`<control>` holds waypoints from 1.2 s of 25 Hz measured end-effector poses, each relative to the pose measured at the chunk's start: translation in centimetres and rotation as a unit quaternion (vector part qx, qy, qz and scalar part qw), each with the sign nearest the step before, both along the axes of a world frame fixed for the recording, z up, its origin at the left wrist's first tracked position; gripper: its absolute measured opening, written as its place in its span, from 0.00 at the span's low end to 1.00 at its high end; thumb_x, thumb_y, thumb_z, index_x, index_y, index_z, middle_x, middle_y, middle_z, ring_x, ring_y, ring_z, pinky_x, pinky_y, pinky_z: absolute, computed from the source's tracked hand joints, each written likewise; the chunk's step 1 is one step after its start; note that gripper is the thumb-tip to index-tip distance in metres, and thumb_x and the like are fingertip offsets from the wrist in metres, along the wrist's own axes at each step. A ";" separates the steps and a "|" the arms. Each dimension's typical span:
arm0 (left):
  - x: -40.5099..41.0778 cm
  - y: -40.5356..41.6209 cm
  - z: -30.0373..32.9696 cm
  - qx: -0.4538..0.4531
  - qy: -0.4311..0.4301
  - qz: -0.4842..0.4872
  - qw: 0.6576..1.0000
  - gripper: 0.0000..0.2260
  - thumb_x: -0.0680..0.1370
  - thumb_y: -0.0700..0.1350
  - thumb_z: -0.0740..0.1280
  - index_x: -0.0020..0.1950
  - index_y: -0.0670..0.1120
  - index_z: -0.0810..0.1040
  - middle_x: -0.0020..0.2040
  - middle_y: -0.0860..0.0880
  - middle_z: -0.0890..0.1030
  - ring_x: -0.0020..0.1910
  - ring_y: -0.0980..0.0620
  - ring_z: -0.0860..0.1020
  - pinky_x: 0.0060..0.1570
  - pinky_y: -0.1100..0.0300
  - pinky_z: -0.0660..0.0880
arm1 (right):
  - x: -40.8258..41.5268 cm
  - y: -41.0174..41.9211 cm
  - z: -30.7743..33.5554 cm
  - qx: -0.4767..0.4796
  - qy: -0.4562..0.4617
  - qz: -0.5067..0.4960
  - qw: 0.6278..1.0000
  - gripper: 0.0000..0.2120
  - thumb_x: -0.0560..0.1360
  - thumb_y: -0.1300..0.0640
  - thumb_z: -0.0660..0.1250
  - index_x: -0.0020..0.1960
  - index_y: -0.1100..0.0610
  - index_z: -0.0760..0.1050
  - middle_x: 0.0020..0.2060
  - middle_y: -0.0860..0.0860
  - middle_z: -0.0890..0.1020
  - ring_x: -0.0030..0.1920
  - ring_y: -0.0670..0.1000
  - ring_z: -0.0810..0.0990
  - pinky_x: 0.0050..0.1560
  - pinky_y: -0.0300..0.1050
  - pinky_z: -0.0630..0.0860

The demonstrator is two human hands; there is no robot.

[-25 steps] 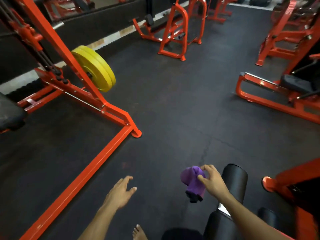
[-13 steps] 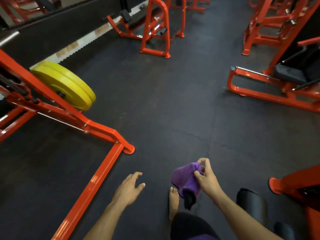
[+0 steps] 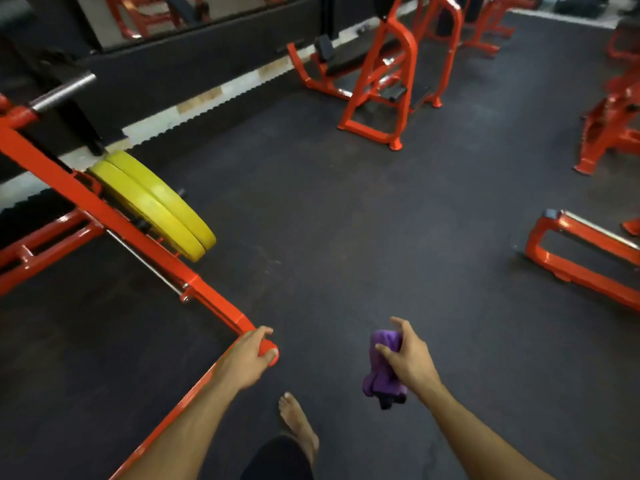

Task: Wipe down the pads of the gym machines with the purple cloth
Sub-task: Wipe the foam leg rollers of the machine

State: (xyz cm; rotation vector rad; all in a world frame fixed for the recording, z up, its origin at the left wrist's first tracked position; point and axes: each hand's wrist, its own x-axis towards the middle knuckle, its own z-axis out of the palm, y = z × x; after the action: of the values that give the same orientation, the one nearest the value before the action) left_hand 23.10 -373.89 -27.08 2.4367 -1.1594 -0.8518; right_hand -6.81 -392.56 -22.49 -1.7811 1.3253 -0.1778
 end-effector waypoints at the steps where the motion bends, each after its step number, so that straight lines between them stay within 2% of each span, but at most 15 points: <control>1: 2.0 -1.9 -0.6 -0.004 0.005 0.015 1.000 0.20 0.80 0.51 0.71 0.71 0.51 0.74 0.66 0.49 0.78 0.67 0.46 0.77 0.67 0.54 0.71 | 1.9 -2.7 -0.1 -0.015 0.010 0.014 1.000 0.17 0.73 0.54 0.76 0.56 0.44 0.73 0.46 0.45 0.83 0.49 0.48 0.81 0.50 0.43 0.77; 3: 5.9 -5.3 -2.0 -0.009 0.011 0.044 0.999 0.20 0.79 0.52 0.71 0.70 0.51 0.74 0.65 0.48 0.79 0.66 0.45 0.78 0.65 0.51 0.73 | 5.4 -7.3 -0.2 -0.024 0.029 0.035 0.999 0.08 0.71 0.54 0.78 0.48 0.48 0.82 0.39 0.43 0.85 0.43 0.46 0.83 0.44 0.43 0.80; 5: 9.3 -8.8 -2.3 -0.015 0.011 0.055 0.998 0.20 0.79 0.51 0.71 0.70 0.50 0.74 0.64 0.46 0.79 0.67 0.45 0.77 0.65 0.51 0.73 | 9.0 -11.4 0.4 -0.030 0.049 0.054 0.997 0.05 0.70 0.54 0.78 0.44 0.47 0.83 0.35 0.45 0.84 0.39 0.47 0.83 0.39 0.45 0.81; 7: 12.2 -12.2 -1.9 -0.021 0.014 0.047 0.999 0.20 0.80 0.52 0.71 0.71 0.50 0.73 0.64 0.46 0.78 0.67 0.45 0.77 0.65 0.51 0.73 | 12.5 -15.3 1.4 -0.046 0.050 0.068 0.995 0.04 0.71 0.54 0.77 0.42 0.48 0.83 0.33 0.44 0.84 0.38 0.46 0.83 0.40 0.46 0.80; 13: 21.9 -22.1 -0.9 0.000 -0.002 0.059 0.998 0.23 0.80 0.55 0.69 0.74 0.53 0.70 0.70 0.48 0.75 0.71 0.47 0.74 0.68 0.51 0.72 | 22.7 -26.1 2.0 -0.059 0.022 0.064 0.996 0.07 0.73 0.56 0.75 0.45 0.44 0.83 0.36 0.42 0.85 0.40 0.42 0.83 0.39 0.44 0.79; 17: 28.1 -28.3 -1.7 0.014 -0.012 0.090 0.996 0.23 0.80 0.56 0.69 0.74 0.55 0.70 0.70 0.49 0.75 0.70 0.47 0.75 0.66 0.50 0.73 | 28.9 -33.4 0.6 -0.051 -0.019 0.086 0.995 0.09 0.74 0.56 0.75 0.47 0.42 0.84 0.38 0.40 0.85 0.40 0.37 0.82 0.36 0.33 0.76; 19: 31.5 -32.4 -2.2 0.017 -0.012 0.112 0.994 0.23 0.79 0.57 0.69 0.73 0.55 0.70 0.69 0.49 0.76 0.69 0.48 0.76 0.65 0.49 0.74 | 32.9 -38.7 -0.5 -0.037 -0.035 0.091 0.995 0.09 0.74 0.56 0.75 0.49 0.41 0.84 0.39 0.39 0.85 0.41 0.37 0.82 0.38 0.31 0.76; 23: 37.6 -39.8 -1.4 0.028 -0.007 0.160 0.987 0.22 0.79 0.58 0.69 0.71 0.57 0.71 0.68 0.51 0.76 0.65 0.48 0.78 0.63 0.47 0.76 | 41.2 -48.1 -1.1 -0.021 -0.046 0.132 0.990 0.10 0.74 0.55 0.75 0.49 0.40 0.83 0.41 0.41 0.85 0.45 0.41 0.83 0.44 0.40 0.80; 26: 41.8 -44.3 0.8 0.022 -0.012 0.206 0.978 0.21 0.79 0.59 0.68 0.71 0.59 0.69 0.67 0.54 0.75 0.65 0.50 0.78 0.62 0.47 0.76 | 47.5 -54.0 -0.1 -0.022 -0.048 0.160 0.986 0.10 0.74 0.54 0.74 0.51 0.40 0.83 0.41 0.41 0.85 0.44 0.42 0.83 0.42 0.41 0.79; 30: 48.0 -48.2 2.0 -0.013 -0.020 0.266 0.964 0.23 0.79 0.58 0.69 0.73 0.58 0.69 0.67 0.53 0.75 0.65 0.51 0.78 0.63 0.49 0.76 | 58.3 -61.0 0.9 -0.027 -0.065 0.200 0.977 0.09 0.75 0.53 0.74 0.55 0.46 0.83 0.46 0.43 0.83 0.47 0.46 0.82 0.46 0.43 0.79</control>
State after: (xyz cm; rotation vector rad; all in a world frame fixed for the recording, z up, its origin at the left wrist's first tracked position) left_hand 71.12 -422.06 -25.11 2.5599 -0.4703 -0.6136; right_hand 51.46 -453.57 -21.56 -2.0055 0.8545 -0.1051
